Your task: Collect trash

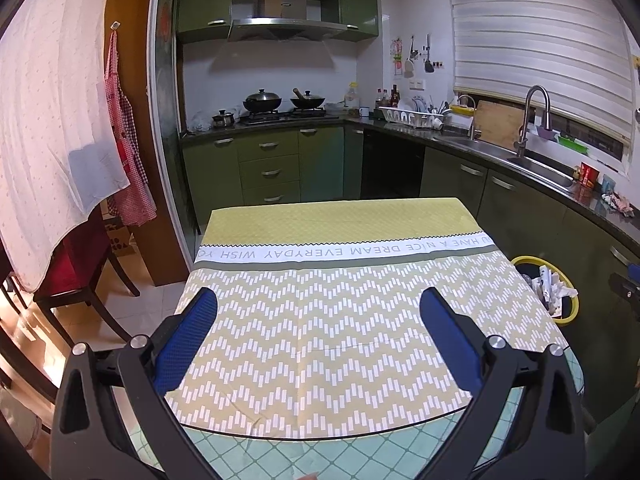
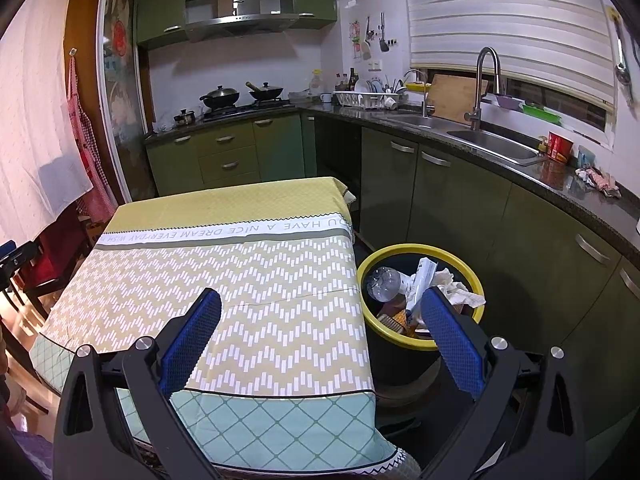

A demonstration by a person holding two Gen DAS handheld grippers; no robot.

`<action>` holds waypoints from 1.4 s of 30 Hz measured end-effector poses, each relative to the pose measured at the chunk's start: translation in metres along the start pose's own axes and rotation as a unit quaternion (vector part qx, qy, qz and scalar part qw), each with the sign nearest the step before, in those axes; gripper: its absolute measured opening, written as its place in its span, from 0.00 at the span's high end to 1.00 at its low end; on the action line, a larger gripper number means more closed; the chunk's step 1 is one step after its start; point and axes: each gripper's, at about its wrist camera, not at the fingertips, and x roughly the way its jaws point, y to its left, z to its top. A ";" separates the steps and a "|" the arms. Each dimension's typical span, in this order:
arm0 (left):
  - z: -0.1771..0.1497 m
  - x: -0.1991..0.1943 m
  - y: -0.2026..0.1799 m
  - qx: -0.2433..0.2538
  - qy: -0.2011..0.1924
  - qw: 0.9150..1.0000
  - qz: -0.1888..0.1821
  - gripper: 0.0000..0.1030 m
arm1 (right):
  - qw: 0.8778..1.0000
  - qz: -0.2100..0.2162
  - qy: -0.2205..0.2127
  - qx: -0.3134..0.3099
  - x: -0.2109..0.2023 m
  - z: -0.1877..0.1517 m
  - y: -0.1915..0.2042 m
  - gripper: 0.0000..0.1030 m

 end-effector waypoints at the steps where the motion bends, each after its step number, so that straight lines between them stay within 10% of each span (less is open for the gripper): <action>1: 0.000 0.000 -0.001 0.000 0.000 1.000 -0.001 0.06 | 1.000 -0.001 0.000 0.001 0.000 0.000 0.000 0.04; 42: 0.001 0.004 -0.006 0.010 0.008 1.000 -0.016 0.06 | 1.000 -0.006 0.006 0.010 0.007 -0.002 -0.002 0.04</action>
